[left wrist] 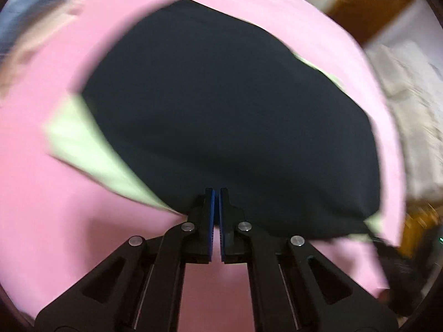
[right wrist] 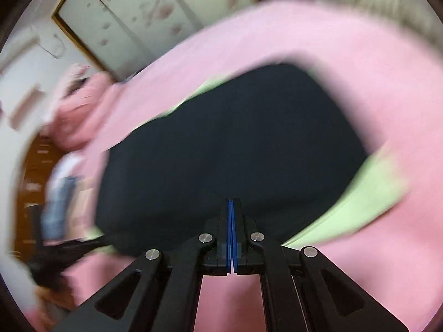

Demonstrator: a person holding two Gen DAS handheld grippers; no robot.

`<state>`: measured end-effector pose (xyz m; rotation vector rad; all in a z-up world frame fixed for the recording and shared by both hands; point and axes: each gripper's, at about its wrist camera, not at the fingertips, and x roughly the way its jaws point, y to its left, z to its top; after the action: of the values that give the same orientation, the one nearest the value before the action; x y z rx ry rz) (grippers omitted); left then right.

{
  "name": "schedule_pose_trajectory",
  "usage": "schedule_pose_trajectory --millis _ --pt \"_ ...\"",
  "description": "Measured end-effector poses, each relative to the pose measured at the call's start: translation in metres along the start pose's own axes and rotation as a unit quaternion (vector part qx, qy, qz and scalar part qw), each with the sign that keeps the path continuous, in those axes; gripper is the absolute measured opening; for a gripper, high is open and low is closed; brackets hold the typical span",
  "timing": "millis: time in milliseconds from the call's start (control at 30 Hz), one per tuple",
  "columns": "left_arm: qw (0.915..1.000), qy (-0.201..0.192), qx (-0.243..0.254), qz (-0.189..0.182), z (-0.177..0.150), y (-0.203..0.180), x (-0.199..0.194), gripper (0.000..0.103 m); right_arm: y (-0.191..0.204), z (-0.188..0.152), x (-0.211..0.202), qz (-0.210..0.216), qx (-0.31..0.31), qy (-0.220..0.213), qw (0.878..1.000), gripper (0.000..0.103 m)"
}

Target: Fold large clothes

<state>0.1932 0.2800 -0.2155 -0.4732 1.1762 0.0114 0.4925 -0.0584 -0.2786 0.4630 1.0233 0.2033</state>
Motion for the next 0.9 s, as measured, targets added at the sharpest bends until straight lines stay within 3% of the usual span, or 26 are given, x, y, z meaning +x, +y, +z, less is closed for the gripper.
schedule_pose_trajectory --millis 33,133,233,333,467,533,667,800,900 --pt "0.9995 0.007 0.009 -0.028 -0.005 -0.008 0.005 0.001 0.007 -0.013 0.018 0.039 0.029 0.035 0.998 0.0" --pt "0.9974 0.017 0.031 -0.063 -0.011 -0.023 0.02 0.001 0.017 -0.038 0.048 0.076 0.088 0.072 0.991 0.0" --pt "0.9952 0.014 0.037 -0.089 0.0 -0.022 0.033 0.001 0.02 -0.048 0.064 0.111 0.116 0.068 0.985 0.0" --pt "0.9932 0.009 0.026 -0.113 0.033 -0.021 0.052 0.001 0.017 -0.043 0.083 0.12 0.11 0.053 0.985 0.0" --pt "0.9912 -0.005 0.022 -0.13 0.084 -0.019 0.08 0.001 0.001 -0.006 0.128 0.154 0.112 0.061 0.98 0.0" --pt "0.992 -0.031 0.038 -0.116 0.104 -0.038 0.095 0.001 -0.007 0.016 0.142 0.163 0.112 0.054 0.979 0.0" --pt "0.9922 -0.065 0.05 -0.094 0.166 -0.065 0.128 0.001 -0.01 0.07 0.177 0.137 0.093 0.026 0.986 0.0" --pt "0.9906 -0.064 0.046 -0.112 0.186 -0.058 0.147 0.001 -0.012 0.102 0.209 0.135 0.088 0.028 0.987 0.0" --pt "0.9876 -0.059 0.025 -0.143 0.194 -0.035 0.146 0.001 -0.031 0.115 0.21 0.136 0.03 0.031 0.99 0.0"
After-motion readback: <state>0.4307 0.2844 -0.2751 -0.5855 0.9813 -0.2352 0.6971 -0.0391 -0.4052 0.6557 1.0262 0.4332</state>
